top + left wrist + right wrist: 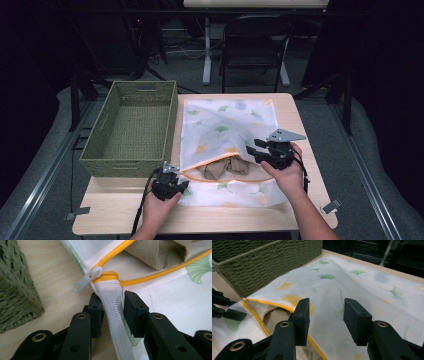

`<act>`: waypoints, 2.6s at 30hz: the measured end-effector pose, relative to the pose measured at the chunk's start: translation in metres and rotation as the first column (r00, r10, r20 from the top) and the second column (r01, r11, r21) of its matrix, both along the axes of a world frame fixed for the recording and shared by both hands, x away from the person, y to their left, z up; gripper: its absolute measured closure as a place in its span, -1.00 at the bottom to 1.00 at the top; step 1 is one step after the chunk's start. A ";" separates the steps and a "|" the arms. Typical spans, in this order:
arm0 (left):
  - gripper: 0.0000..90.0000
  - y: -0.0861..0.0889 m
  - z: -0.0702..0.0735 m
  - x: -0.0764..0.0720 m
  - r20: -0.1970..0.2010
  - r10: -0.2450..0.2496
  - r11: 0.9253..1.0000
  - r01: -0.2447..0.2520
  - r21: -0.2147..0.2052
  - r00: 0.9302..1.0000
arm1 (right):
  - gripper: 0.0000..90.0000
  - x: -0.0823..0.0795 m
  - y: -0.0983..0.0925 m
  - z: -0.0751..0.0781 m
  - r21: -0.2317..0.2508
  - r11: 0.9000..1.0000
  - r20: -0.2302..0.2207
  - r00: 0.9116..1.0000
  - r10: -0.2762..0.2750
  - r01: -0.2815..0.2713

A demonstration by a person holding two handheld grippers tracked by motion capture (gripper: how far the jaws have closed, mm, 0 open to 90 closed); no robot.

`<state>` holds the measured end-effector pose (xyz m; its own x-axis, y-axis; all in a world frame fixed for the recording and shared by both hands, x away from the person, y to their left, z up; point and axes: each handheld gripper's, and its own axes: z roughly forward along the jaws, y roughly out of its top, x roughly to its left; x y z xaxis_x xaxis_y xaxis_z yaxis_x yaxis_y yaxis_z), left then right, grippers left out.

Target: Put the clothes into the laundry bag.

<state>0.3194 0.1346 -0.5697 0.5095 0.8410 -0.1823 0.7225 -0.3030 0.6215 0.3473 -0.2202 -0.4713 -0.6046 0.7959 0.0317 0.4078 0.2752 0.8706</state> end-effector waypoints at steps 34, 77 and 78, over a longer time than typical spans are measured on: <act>0.93 0.004 0.002 0.001 0.005 0.007 1.000 -0.007 -0.014 1.000 | 0.09 -0.040 -0.092 -0.072 -0.082 0.972 -0.275 0.932 -0.235 0.221; 0.75 0.001 0.001 0.003 -0.001 0.008 1.000 -0.008 -0.024 1.000 | 0.16 -0.034 -0.086 -0.095 -0.085 0.981 -0.366 0.911 -0.192 0.173; 0.75 0.001 0.001 0.003 -0.001 0.008 1.000 -0.008 -0.025 1.000 | 0.17 -0.034 -0.085 -0.095 -0.086 0.981 -0.367 0.910 -0.191 0.171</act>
<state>0.3224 0.1355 -0.5689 0.5027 0.8402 -0.2035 0.7254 -0.2818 0.6280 0.3135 -0.3057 -0.5666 -0.4020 0.8971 0.1831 0.7463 0.2052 0.6332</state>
